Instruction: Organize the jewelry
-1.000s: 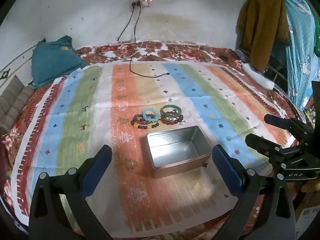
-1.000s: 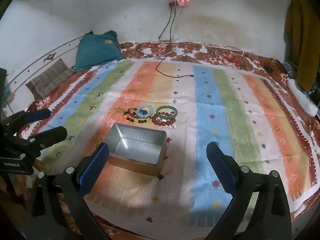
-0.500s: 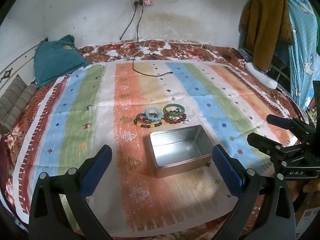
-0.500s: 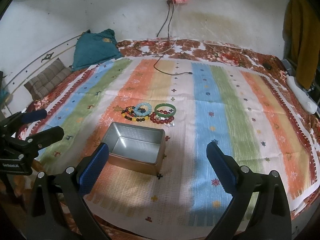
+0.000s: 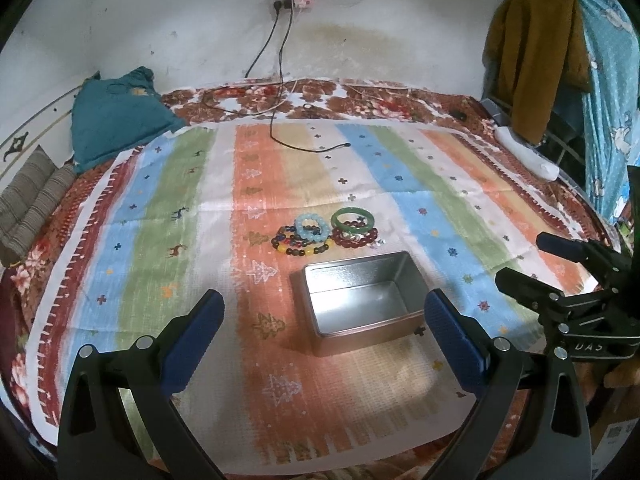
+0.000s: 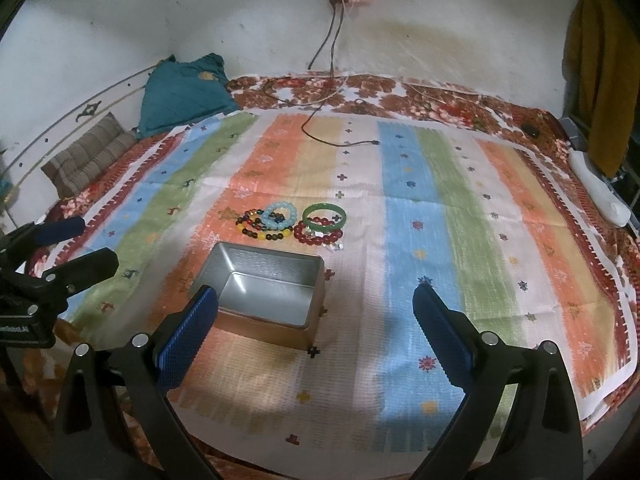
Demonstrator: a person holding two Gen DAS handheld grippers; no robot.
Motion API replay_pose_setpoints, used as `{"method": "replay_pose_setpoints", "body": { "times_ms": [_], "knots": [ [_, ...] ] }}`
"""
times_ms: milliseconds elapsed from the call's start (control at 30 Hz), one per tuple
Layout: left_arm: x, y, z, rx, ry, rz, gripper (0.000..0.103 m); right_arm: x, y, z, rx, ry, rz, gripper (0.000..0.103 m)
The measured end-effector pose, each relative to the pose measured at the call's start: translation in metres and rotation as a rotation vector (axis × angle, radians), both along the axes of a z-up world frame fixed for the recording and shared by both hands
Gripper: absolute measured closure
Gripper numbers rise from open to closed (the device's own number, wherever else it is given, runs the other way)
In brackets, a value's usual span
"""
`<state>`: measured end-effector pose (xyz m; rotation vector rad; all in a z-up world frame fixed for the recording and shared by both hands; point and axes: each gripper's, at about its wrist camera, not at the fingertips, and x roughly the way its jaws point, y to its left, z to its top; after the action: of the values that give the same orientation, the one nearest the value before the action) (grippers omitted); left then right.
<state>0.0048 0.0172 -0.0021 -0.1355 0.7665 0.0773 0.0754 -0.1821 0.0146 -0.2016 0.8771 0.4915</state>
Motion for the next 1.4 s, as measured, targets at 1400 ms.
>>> {"method": "replay_pose_setpoints", "body": {
  "times_ms": [1400],
  "knots": [
    [0.124,0.042,-0.028,0.082,0.157,0.098,0.006,0.121,0.015,-0.038,-0.052,0.157,-0.119,0.004]
  ]
}}
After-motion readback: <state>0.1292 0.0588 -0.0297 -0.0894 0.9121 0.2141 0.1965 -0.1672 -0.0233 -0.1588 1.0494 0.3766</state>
